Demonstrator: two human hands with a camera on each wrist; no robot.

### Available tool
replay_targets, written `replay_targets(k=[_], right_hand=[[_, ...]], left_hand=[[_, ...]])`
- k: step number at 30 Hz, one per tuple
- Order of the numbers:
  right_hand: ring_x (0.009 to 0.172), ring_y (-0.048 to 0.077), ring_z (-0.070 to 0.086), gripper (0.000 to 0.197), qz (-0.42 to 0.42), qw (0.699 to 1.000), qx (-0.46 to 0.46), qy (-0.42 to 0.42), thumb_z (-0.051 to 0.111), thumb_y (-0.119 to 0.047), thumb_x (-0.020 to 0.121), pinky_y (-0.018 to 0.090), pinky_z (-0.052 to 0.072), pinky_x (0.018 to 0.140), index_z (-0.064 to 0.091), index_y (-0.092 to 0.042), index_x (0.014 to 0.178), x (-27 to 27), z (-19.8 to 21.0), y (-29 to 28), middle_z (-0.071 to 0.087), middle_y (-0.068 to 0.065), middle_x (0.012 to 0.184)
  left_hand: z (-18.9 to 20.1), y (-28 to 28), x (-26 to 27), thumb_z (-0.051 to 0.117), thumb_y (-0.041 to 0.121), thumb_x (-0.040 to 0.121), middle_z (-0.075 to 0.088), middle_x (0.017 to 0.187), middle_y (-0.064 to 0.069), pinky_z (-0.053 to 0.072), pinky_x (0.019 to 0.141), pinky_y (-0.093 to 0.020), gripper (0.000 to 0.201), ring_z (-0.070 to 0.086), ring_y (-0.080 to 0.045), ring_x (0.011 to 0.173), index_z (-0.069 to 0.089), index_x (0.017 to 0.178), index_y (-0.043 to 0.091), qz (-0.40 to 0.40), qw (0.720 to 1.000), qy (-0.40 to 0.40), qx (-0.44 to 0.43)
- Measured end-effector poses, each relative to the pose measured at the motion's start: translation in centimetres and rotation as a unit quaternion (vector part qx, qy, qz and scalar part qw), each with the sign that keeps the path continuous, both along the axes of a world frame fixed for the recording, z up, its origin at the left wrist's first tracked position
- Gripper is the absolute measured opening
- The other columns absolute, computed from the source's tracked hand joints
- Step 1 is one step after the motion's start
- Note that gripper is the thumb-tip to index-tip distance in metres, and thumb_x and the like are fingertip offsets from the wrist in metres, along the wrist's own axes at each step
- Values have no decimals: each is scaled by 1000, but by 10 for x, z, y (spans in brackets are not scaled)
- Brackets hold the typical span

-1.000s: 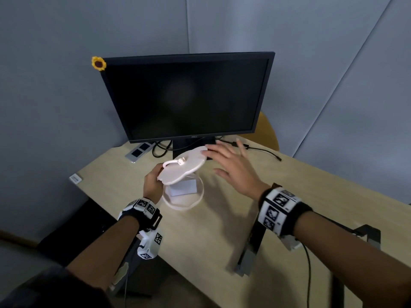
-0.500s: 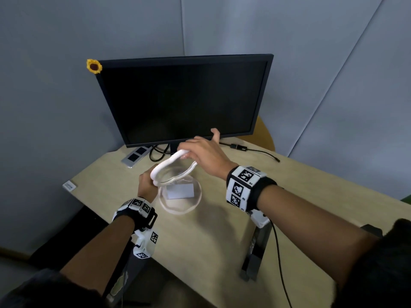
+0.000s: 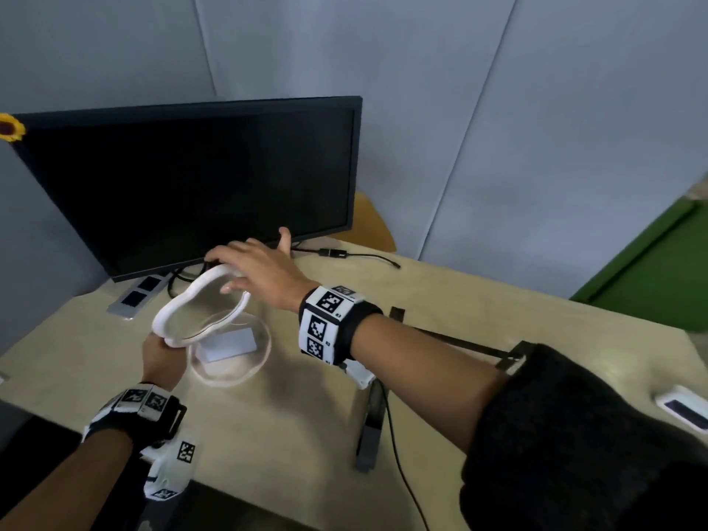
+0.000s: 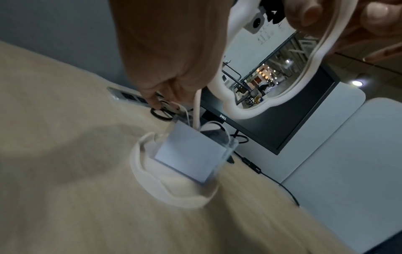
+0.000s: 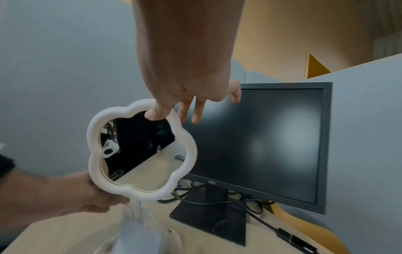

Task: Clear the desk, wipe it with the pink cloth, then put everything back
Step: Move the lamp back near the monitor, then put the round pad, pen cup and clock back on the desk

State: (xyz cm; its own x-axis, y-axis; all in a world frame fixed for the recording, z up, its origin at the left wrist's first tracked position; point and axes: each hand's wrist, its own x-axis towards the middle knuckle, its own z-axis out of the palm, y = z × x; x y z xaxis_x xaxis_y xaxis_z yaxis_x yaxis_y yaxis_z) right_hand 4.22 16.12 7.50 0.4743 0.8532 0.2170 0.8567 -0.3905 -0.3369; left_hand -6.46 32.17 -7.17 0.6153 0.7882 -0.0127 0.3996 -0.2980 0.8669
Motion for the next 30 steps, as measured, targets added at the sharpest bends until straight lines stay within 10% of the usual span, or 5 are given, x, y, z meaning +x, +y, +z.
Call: replay_targets(k=[6, 15, 26, 30], right_hand=[[121, 18, 47, 48, -87, 996, -11, -13, 57, -35, 89, 64, 6, 108, 44, -21, 134, 12, 2, -75, 53, -2, 127], [129, 17, 41, 42, -295, 954, -37, 33, 43, -37, 96, 63, 5, 110, 41, -20, 134, 26, -33, -272, 46, -1, 137], [133, 24, 33, 53, -525, 837, -101, 112, 48, -22, 91, 53, 13, 113, 30, -13, 140, -30, -115, -517, 33, 6, 142], [132, 32, 30, 62, -594, 775, -135, 166, 56, -25, 87, 45, 22, 110, 28, -10, 139, -47, -158, -578, 31, 14, 143]], left_hand=[[-32, -37, -15, 69, 2, 81, 54, 110, -45, 39, 91, -52, 41, 52, -55, 107, 52, 105, -27, 44, 987, 152, 7], [13, -192, 25, 57, 8, 89, 43, 138, -24, 32, 107, -47, 46, 40, -40, 128, 45, 133, -1, -166, 981, 67, 80], [61, -470, 80, 54, 20, 80, 56, 125, -9, 38, 100, -41, 44, 51, -30, 116, 53, 122, 8, -495, 827, -80, 255], [31, -543, 66, 55, 29, 85, 30, 152, 0, 10, 117, -48, 56, 18, -19, 145, 38, 138, 19, -571, 764, 54, 296]])
